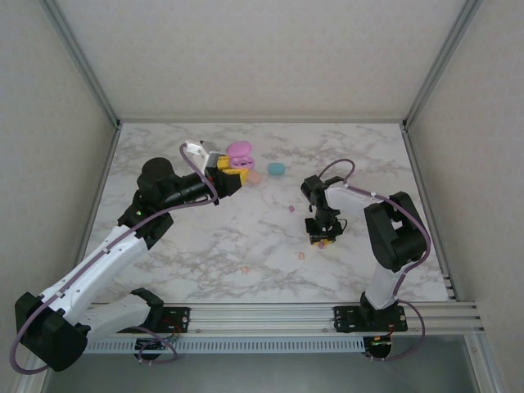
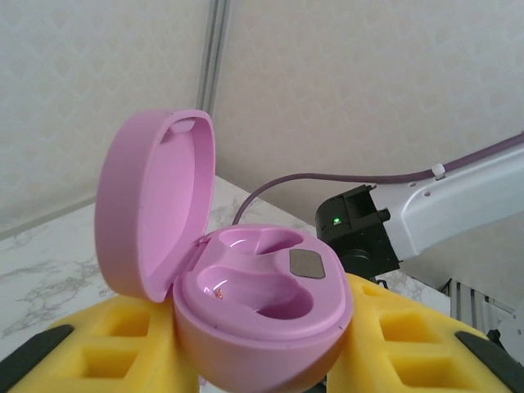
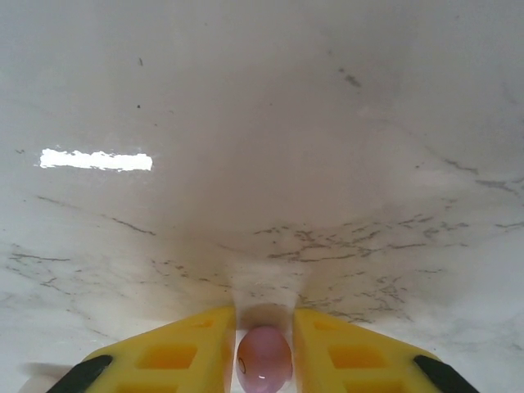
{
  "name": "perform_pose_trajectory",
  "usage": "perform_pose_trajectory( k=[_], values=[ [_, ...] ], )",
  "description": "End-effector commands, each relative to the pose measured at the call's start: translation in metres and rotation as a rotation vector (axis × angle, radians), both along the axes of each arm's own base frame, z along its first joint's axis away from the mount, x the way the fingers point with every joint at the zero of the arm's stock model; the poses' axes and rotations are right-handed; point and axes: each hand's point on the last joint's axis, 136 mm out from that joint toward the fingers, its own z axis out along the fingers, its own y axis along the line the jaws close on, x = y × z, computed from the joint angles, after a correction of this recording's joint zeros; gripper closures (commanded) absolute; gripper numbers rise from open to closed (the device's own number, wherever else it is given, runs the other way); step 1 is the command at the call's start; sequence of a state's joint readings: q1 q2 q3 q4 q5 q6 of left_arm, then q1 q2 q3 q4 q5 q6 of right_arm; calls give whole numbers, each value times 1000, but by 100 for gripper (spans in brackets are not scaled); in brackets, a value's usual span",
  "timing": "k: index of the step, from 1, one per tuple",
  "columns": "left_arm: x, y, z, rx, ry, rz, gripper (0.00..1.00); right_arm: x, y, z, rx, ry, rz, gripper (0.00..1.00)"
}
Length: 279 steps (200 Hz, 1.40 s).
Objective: Insert the wireless bluetooth earbuds into the charging case
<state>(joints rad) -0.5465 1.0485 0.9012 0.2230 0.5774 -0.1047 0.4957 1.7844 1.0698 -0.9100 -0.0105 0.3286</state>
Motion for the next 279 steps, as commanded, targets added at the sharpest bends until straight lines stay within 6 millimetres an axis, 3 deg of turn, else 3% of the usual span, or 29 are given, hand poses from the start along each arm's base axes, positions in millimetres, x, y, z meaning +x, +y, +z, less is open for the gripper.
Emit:
perform_pose_trajectory(
  k=[1, 49, 105, 166, 204, 227, 248, 279],
  values=[
    [-3, 1, 19, -14, -48, 4, 79, -9, -3, 0, -40, 42, 0, 72],
    [-2, 1, 17, -10, -47, 6, 79, -11, -3, 5, -37, 42, 9, 72],
    [-3, 2, 17, -9, -46, 7, 79, -14, -3, -3, -31, 49, 4, 73],
    [-2, 1, 18, -9, -43, 4, 79, -2, -4, -5, -43, -10, 0, 74],
    [-3, 2, 17, -7, -43, 7, 79, 1, -2, -1, -33, -31, -6, 80],
    [-2, 2, 18, -8, -44, 10, 79, 7, 10, 15, 42, -71, -17, 85],
    [-1, 3, 17, -1, -47, 22, 79, 12, 30, 42, 185, -121, -30, 85],
    [3, 9, 17, 11, -60, 43, 80, 18, 81, 107, 580, -159, -53, 84]
  ],
)
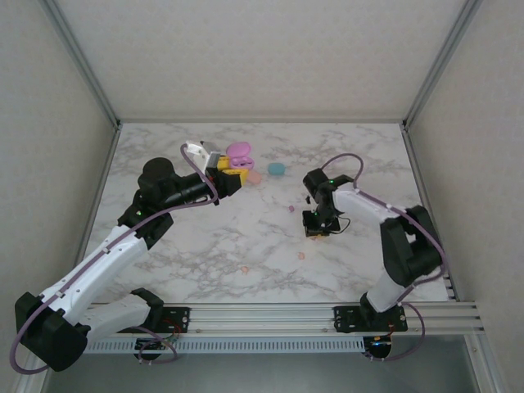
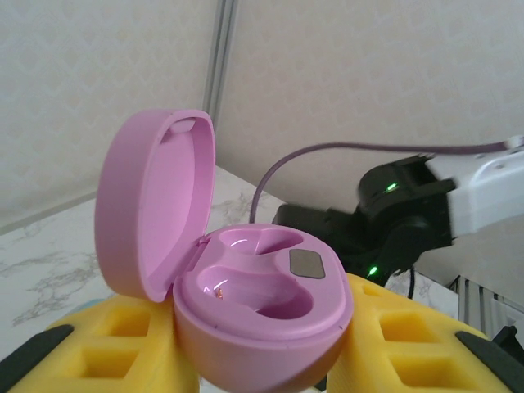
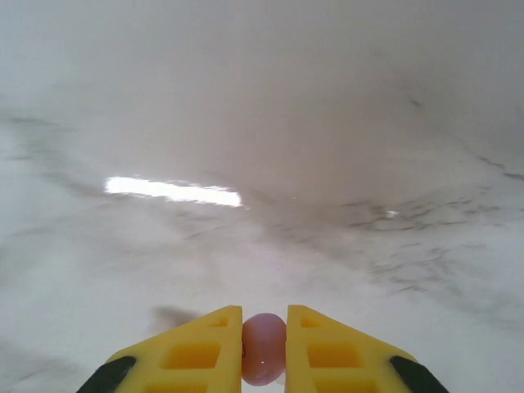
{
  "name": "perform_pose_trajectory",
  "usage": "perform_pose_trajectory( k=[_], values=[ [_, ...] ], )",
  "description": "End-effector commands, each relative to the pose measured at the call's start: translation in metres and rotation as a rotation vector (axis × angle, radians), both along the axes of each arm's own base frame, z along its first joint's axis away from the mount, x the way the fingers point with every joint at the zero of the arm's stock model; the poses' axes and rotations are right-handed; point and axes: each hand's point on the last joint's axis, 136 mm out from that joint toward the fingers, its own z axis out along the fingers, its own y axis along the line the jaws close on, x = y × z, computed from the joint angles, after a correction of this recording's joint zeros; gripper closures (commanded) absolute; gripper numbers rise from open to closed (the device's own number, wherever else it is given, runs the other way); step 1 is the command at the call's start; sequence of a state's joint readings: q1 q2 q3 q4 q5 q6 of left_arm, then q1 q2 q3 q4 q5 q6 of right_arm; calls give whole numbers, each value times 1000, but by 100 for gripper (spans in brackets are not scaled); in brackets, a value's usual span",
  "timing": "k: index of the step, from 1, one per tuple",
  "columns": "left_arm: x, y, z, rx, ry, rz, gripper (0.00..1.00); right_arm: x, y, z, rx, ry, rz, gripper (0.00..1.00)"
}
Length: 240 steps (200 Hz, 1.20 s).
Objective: Insert the wireless bluetooth earbuds into the charging case
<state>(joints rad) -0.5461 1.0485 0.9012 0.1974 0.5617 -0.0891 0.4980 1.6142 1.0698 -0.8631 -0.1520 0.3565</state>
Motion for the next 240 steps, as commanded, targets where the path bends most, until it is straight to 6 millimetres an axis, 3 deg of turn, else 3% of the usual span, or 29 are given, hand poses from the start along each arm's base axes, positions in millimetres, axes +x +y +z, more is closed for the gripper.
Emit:
perform_pose_trajectory(
  k=[1, 39, 72, 106, 165, 240],
  values=[
    [1, 8, 23, -9, -68, 27, 80, 8, 49, 63, 369, -45, -6, 84],
    [11, 23, 20, 2, -78, 68, 80, 2, 104, 165, 878, -44, 88, 83],
    [19, 37, 19, 20, -96, 104, 80, -3, 120, 216, 1082, 8, 147, 83],
    [18, 36, 13, 52, -103, 93, 80, 2, 127, 235, 1134, 46, 142, 83],
    [6, 30, 6, 83, -164, 17, 79, 13, 128, 244, 1101, -32, 128, 83],
    [-6, 5, -1, 131, -240, -86, 79, 4, 132, 311, 1131, -313, 251, 83]
  ],
)
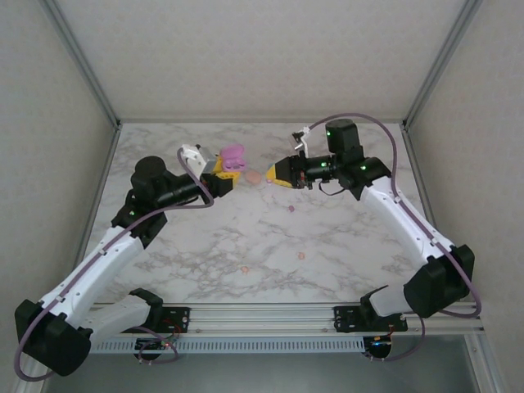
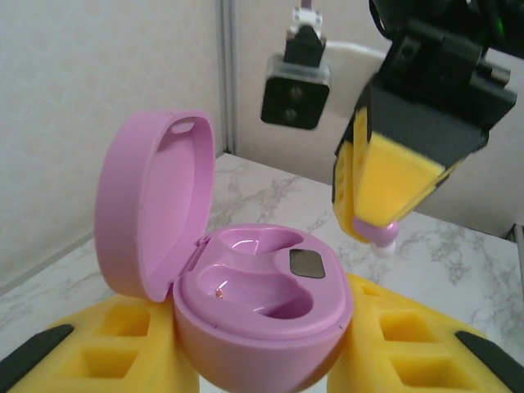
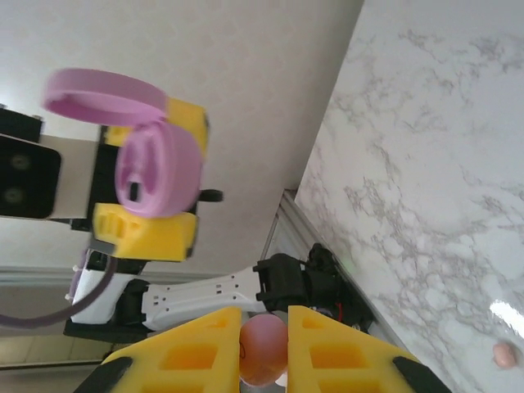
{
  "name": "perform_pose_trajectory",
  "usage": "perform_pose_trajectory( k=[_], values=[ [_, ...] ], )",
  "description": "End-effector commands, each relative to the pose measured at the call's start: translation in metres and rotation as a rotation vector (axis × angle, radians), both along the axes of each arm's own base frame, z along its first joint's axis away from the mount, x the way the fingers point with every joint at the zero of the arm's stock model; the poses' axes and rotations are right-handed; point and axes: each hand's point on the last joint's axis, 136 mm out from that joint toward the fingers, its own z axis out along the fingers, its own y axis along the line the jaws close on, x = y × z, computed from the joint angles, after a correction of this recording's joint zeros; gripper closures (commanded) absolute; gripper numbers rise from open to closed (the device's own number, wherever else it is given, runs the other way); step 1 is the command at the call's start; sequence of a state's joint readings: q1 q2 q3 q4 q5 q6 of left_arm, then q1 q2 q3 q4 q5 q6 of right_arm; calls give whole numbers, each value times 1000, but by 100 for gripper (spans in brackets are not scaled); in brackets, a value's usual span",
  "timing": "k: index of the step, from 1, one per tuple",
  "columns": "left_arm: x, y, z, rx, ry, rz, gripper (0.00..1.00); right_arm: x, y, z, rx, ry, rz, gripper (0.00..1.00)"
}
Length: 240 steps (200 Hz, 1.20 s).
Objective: Insert the wireless bluetooth earbuds into the charging case
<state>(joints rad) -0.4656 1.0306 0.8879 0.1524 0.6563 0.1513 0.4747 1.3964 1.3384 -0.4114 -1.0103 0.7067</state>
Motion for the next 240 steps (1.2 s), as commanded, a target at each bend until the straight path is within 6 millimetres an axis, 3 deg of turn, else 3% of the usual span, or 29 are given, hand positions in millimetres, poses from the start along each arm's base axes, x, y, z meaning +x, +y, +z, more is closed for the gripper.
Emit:
perform_pose_trajectory(
  k=[1, 51, 160, 240],
  values=[
    [-8, -12, 9, 6, -63, -66, 79, -7, 3, 37, 41, -155, -2, 83],
    [-16, -26, 7, 26, -79, -136, 80, -12, 7, 60, 68, -268, -7, 83],
    [-23, -38, 14, -5, -40, -203, 79, -6, 18, 63, 93, -287, -8, 83],
    [-25, -41, 19, -22, -31, -213, 79, 1, 23, 50, 60, -269, -20, 83]
  ],
)
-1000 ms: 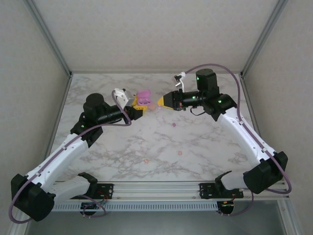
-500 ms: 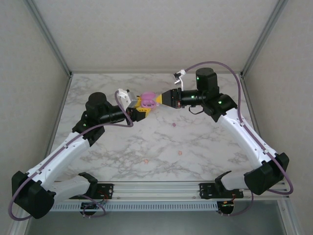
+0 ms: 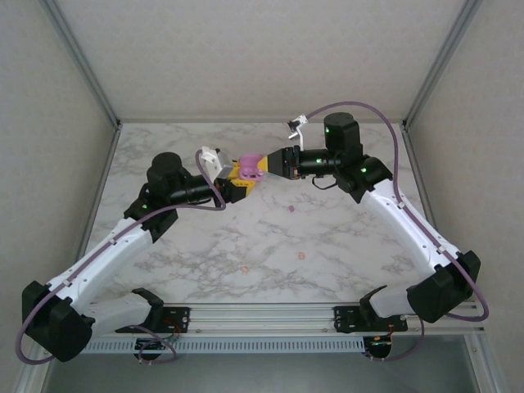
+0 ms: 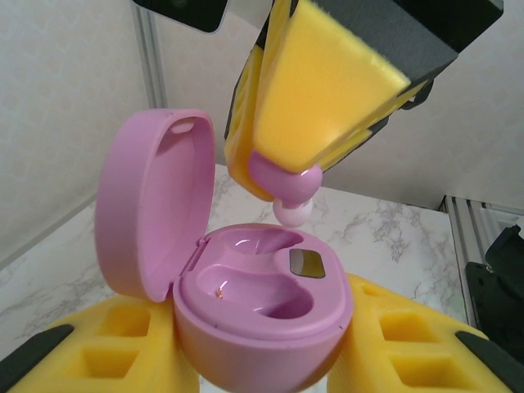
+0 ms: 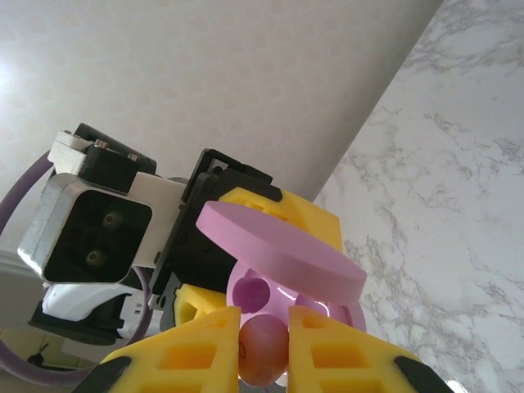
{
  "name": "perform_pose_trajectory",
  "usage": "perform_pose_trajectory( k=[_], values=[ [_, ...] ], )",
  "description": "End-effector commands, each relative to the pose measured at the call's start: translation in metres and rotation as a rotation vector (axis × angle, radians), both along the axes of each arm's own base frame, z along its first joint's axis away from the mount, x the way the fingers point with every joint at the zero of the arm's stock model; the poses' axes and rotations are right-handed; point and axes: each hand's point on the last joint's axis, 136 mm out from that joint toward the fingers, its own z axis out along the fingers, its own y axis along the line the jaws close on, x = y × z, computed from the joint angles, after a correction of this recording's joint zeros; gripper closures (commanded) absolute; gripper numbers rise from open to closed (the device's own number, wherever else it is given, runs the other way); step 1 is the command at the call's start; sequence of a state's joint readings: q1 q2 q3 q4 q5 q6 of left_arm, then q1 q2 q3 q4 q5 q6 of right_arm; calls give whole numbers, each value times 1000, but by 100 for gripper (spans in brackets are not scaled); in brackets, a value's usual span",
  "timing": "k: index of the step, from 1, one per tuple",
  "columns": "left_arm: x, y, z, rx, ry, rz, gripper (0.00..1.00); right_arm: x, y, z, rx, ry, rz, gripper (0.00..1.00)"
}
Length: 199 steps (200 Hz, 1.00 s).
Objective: Insert the wireless bluetooth earbuds into the charging case
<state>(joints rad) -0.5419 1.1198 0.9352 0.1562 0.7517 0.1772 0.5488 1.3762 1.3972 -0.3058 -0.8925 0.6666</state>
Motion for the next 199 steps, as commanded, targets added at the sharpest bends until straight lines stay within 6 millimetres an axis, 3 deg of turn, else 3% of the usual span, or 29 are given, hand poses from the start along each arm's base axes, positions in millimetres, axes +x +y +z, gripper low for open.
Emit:
perform_pose_trajectory(
  k=[1, 102, 199],
  values=[
    [-8, -5, 26, -48, -41, -40, 79, 2, 5, 11, 16, -44, 3, 83],
    [-10, -6, 32, -79, -36, -44, 80, 9, 8, -10, -52, -15, -12, 81],
    [-9, -5, 36, -93, -36, -34, 80, 12, 4, -11, -104, -26, -38, 73]
  ],
)
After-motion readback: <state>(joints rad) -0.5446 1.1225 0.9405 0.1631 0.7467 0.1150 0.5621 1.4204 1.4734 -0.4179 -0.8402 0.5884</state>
